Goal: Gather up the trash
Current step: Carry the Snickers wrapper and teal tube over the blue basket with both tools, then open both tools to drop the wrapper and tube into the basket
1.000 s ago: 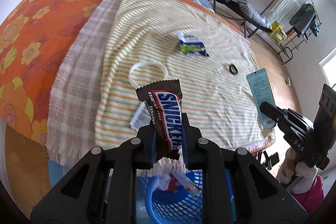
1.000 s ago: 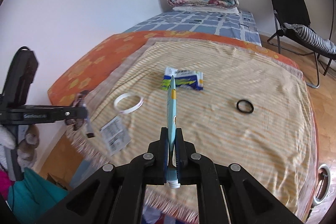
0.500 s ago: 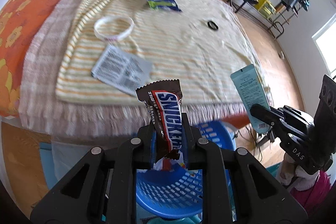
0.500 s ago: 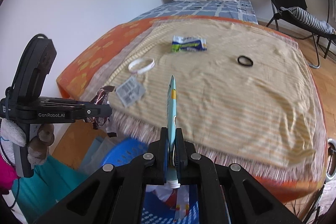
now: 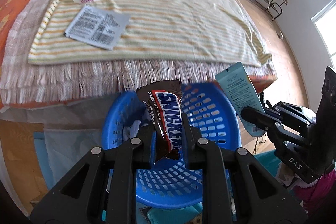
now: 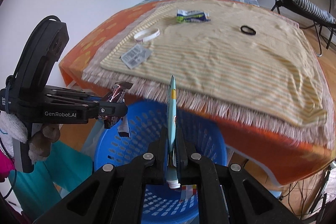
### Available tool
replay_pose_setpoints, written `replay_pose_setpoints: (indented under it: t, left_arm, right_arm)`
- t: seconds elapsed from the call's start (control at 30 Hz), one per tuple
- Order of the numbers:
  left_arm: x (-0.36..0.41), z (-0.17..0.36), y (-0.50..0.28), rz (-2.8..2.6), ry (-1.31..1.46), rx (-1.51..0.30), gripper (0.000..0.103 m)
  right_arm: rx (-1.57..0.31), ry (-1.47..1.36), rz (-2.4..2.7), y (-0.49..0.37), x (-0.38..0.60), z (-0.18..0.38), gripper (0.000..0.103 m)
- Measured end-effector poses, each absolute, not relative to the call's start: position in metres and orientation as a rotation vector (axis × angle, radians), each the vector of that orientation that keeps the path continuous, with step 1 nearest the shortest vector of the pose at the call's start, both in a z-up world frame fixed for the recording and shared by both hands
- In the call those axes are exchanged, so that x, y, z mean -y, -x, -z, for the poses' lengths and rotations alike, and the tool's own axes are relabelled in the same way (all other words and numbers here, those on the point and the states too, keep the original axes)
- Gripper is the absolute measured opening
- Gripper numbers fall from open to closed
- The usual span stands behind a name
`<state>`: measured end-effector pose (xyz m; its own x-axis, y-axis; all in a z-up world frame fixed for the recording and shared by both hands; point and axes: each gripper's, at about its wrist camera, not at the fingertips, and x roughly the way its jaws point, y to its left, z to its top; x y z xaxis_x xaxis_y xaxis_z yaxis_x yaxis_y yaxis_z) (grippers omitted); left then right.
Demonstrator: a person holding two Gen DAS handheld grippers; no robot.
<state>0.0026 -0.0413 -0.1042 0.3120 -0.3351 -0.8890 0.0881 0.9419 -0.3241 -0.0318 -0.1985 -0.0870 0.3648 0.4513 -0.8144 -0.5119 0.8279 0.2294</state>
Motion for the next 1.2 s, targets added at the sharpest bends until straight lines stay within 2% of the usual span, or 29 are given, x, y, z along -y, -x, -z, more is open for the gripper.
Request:
replay_pose_setpoints:
  t: [0.43, 0.5, 0.6, 0.67, 0.8, 0.9, 0.97, 1.03, 1.1, 1.2]
  left_arm:
    - [0.046, 0.125, 0.008, 0.276, 0.184, -1.282, 0.018]
    - [0.045, 0.127, 0.009, 0.276, 0.186, -1.29, 0.026]
    - [0.046, 0.127, 0.01, 0.271, 0.181, -1.286, 0.03]
    - [0.046, 0.128, 0.011, 0.268, 0.179, -1.288, 0.03]
    - [0.045, 0.128, 0.011, 0.258, 0.181, -1.282, 0.049]
    - [0.042, 0.127, 0.011, 0.248, 0.182, -1.277, 0.051]
    - [0.04, 0.126, 0.01, 0.241, 0.185, -1.279, 0.052]
    - [0.039, 0.127, 0.01, 0.236, 0.186, -1.282, 0.054]
    - [0.035, 0.126, 0.011, 0.228, 0.19, -1.278, 0.063]
    - [0.032, 0.123, 0.011, 0.223, 0.191, -1.272, 0.063]
  right_arm:
    - [-1.092, 0.063, -0.599, 0.035, 0.2, 0.11, 0.007]
    - [-1.099, 0.058, -0.594, 0.034, 0.201, 0.111, 0.007]
    - [-1.102, 0.056, -0.588, 0.034, 0.201, 0.112, 0.011]
    - [-1.102, 0.059, -0.583, 0.034, 0.201, 0.113, 0.018]
    - [-1.102, 0.064, -0.573, 0.034, 0.202, 0.113, 0.025]
    - [-1.106, 0.066, -0.56, 0.033, 0.203, 0.114, 0.034]
    - [-1.107, 0.066, -0.547, 0.032, 0.204, 0.115, 0.049]
    - [-1.104, 0.066, -0.534, 0.031, 0.205, 0.115, 0.057]
    - [-1.099, 0.07, -0.518, 0.03, 0.206, 0.114, 0.064]
    - [-1.089, 0.076, -0.5, 0.03, 0.206, 0.112, 0.076]
